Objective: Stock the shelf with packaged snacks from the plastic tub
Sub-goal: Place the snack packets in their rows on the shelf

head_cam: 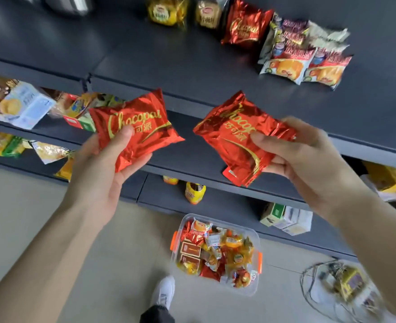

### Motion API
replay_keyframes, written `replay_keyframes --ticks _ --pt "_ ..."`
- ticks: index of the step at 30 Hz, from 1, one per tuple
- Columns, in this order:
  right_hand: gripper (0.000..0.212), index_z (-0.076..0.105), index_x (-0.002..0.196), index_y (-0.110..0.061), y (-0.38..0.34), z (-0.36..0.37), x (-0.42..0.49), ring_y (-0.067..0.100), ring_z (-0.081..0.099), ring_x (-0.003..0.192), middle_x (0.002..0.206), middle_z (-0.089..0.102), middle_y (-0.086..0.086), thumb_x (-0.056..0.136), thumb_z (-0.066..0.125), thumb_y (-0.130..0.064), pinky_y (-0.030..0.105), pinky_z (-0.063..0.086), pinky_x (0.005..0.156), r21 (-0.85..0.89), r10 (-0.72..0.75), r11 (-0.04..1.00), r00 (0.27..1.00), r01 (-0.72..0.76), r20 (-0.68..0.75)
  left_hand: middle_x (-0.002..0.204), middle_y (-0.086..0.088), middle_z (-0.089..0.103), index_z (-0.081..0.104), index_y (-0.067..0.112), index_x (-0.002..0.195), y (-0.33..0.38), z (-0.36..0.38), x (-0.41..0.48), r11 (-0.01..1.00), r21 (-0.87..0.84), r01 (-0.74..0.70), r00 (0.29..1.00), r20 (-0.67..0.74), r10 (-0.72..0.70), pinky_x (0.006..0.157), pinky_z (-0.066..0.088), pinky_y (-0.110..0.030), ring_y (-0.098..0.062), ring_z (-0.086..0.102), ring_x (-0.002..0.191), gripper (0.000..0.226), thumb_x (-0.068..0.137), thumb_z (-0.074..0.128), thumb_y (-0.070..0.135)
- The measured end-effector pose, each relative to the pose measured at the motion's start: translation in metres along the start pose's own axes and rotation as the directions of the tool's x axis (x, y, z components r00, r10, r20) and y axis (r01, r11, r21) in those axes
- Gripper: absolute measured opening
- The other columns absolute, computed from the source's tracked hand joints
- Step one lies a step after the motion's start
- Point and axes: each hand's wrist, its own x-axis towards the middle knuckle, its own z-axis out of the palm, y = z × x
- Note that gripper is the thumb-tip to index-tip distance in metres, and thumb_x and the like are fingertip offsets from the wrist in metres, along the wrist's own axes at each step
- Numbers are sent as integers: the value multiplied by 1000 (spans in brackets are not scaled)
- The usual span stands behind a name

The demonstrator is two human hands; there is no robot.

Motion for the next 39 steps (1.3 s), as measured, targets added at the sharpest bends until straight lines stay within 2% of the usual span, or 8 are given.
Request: replay_keyframes --ticks 6,9,13,18,21,27,30,39 --pt "15 63 93 -20 -42 12 102 8 70 80 97 71 -1 83 72 -14 21 58 67 -339 -175 934 971 112 -163 93 10 75 67 23 95 25 29 76 986 149 -79 995 70 69 80 58 -30 -7 70 93 7 89 64 19" --pt "22 67 98 -19 -47 12 155 10 68 88 96 70 -3 79 77 -19 24 56 78 -514 -265 849 939 119 -220 93 12 74 68 28 91 31 43 114 952 279 -129 989 112 101 85 53 -28 -5 69 92 5 87 67 25" --pt "41 67 110 -12 -46 12 201 15 65 97 104 68 -2 73 82 -22 32 53 87 -656 -287 749 938 93 -194 91 12 72 68 28 89 35 64 161 887 423 -186 978 171 124 76 48 -18 -2 68 88 6 85 71 24" --pt "50 64 120 -16 -54 0 230 13 53 111 116 60 -4 73 81 -20 20 35 86 -860 -403 497 908 115 -112 91 9 70 65 28 87 31 90 201 877 441 -190 976 180 121 75 54 -22 -3 68 84 13 83 74 18" --pt "48 65 118 -16 -61 -9 248 18 54 118 124 61 2 73 81 -21 21 37 89 -911 -449 393 891 128 -68 92 8 71 65 26 85 22 103 213 909 382 -165 981 159 111 84 57 -32 -7 69 88 15 82 74 15" --pt "36 72 105 -17 -91 -25 297 23 58 109 106 65 4 71 82 -21 26 41 91 -952 -473 261 881 160 19 90 9 71 66 27 83 5 117 229 918 356 -176 981 141 134 81 57 -32 -7 70 86 17 80 76 14" --pt "35 72 106 -18 -97 -31 314 24 58 109 108 65 4 73 82 -21 33 45 94 -957 -483 241 875 160 25 89 9 70 66 26 84 2 127 235 913 360 -194 977 151 148 79 58 -29 -5 70 83 18 80 75 12" --pt "33 70 109 -18 -93 -47 342 16 58 98 107 65 1 77 78 -23 27 45 88 -945 -519 255 853 203 43 90 9 71 68 24 89 -8 131 239 873 390 -294 952 204 230 70 56 -18 -3 70 83 18 79 75 11"
